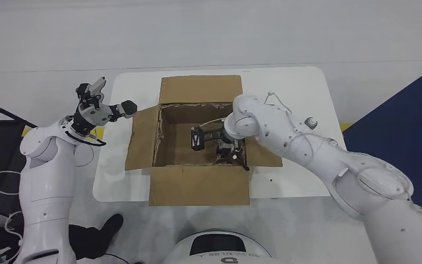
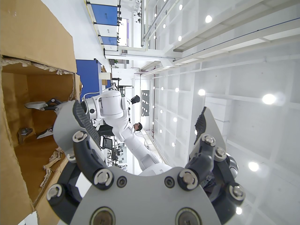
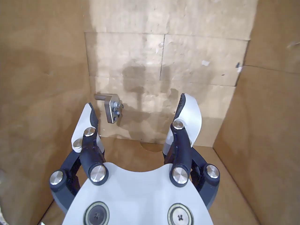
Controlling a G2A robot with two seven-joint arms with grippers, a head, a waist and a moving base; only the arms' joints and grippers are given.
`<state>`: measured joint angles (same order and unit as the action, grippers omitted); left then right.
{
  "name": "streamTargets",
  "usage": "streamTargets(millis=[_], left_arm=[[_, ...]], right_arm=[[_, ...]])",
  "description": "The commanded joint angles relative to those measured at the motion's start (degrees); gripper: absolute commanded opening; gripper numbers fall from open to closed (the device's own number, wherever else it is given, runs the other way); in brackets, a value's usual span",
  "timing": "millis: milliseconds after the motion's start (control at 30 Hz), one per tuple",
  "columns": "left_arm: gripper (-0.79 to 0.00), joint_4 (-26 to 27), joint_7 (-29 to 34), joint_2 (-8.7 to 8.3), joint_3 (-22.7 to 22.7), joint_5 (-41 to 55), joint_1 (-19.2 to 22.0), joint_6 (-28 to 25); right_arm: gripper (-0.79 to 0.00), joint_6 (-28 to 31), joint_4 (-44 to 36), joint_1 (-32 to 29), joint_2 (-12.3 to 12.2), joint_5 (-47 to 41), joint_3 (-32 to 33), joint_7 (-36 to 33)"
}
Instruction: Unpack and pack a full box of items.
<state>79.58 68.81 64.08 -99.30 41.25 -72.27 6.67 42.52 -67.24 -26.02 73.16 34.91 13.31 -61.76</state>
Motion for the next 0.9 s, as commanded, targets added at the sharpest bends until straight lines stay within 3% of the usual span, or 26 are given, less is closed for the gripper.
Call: streamTargets(millis=[0,100,367,467,500,667,867], left_arm=[[0.000,0.0,0.0,0.00,0.0,0.0,0.0,0.0],[0.000,0.0,0.0,0.00,0.0,0.0,0.0,0.0],[0.000,0.0,0.0,0.00,0.0,0.0,0.0,0.0],[0.000,0.0,0.0,0.00,0.0,0.0,0.0,0.0],[0.000,0.0,0.0,0.00,0.0,0.0,0.0,0.0],[0.000,0.0,0.0,0.00,0.0,0.0,0.0,0.0],[0.000,0.0,0.0,0.00,0.0,0.0,0.0,0.0]], right_arm=[[-0.225,-0.3,0.9,0.8,0.2,-1.0,-1.7,-0.3],[-0.265,-0.9,1.8,1.6,0.7,-1.7,-3.6,-0.9],[-0.246,-4.3,3.7,-0.2,3.3,2.7,-3.6,-4.3],[-0.292,-6.1,5.3,0.6,4.4,2.9,-3.6,-6.1],[-0.369,-6.0,5.4,1.0,4.7,2.9,-3.6,-6.0],[-0.536,-4.3,5.4,2.2,5.0,4.5,-3.1,-3.9],[-0.496,-3.3,5.7,1.1,4.6,4.8,-2.7,-3.3]])
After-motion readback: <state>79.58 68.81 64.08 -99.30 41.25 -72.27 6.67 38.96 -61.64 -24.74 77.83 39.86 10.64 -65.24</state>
